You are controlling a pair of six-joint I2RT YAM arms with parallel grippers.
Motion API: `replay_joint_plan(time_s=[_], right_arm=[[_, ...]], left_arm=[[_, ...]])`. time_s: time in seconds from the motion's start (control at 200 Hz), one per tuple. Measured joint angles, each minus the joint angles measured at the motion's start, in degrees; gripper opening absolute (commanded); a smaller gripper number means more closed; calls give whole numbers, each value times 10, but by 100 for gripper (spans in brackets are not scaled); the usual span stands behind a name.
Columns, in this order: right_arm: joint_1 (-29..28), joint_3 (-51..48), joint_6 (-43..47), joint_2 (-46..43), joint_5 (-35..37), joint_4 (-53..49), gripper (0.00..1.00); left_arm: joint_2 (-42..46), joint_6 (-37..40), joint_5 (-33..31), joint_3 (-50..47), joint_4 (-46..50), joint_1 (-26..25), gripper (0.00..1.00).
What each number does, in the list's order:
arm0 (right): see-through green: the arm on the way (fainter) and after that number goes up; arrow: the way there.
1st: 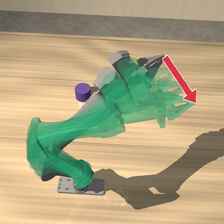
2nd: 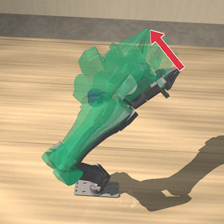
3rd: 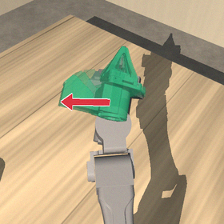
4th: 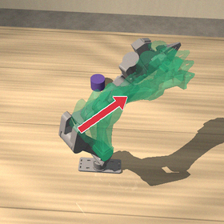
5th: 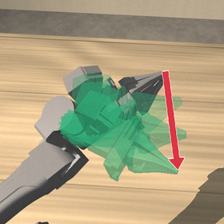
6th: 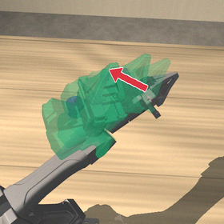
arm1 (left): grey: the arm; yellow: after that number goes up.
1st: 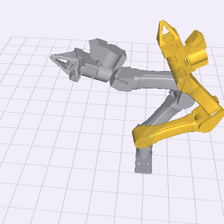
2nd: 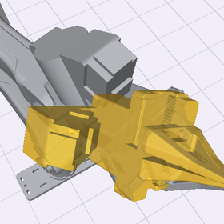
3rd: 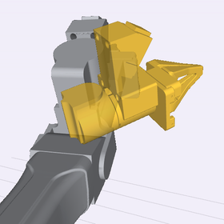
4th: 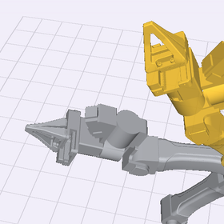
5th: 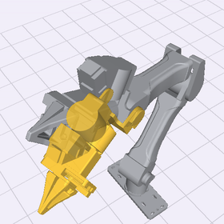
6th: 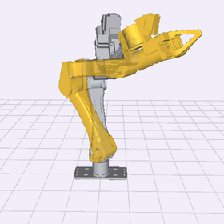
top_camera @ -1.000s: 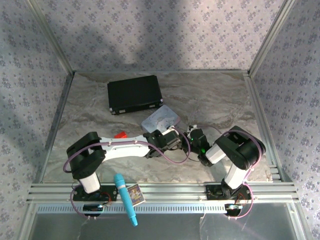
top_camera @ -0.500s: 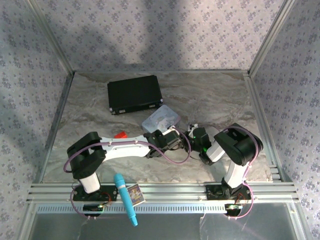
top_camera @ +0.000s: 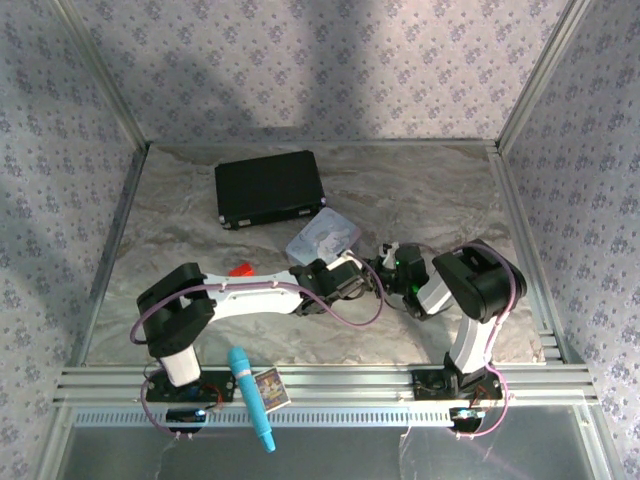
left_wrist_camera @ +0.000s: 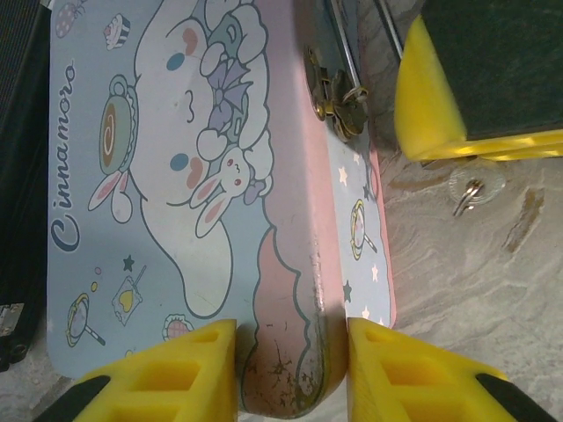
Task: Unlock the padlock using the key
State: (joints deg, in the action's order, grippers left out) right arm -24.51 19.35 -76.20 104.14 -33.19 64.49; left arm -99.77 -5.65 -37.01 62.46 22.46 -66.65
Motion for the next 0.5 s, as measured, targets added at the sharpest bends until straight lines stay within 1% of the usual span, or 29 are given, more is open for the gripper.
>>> replay_joint_plan(time_s=[0.08, 0.14, 0.165, 0.31, 0.39, 0.5], right_arm=[[2, 1, -7, 12, -1, 20, 0], [3, 1, -10, 14, -1, 25, 0], [4, 1, -10, 14, -3, 25, 0], [9, 33, -5, 14, -20, -26, 0], [12, 34, -2, 13, -23, -39, 0], [27, 29, 2, 9, -45, -40, 0]], left_arm=[[-4, -3, -3, 4, 0, -1, 28], [-6, -5, -6, 5, 0, -2, 23], [-6, -6, -6, 5, 0, -2, 23], [-16, -11, -12, 16, 3, -2, 23], [-17, -14, -16, 17, 5, -2, 23], [-17, -15, -15, 18, 5, -2, 23]])
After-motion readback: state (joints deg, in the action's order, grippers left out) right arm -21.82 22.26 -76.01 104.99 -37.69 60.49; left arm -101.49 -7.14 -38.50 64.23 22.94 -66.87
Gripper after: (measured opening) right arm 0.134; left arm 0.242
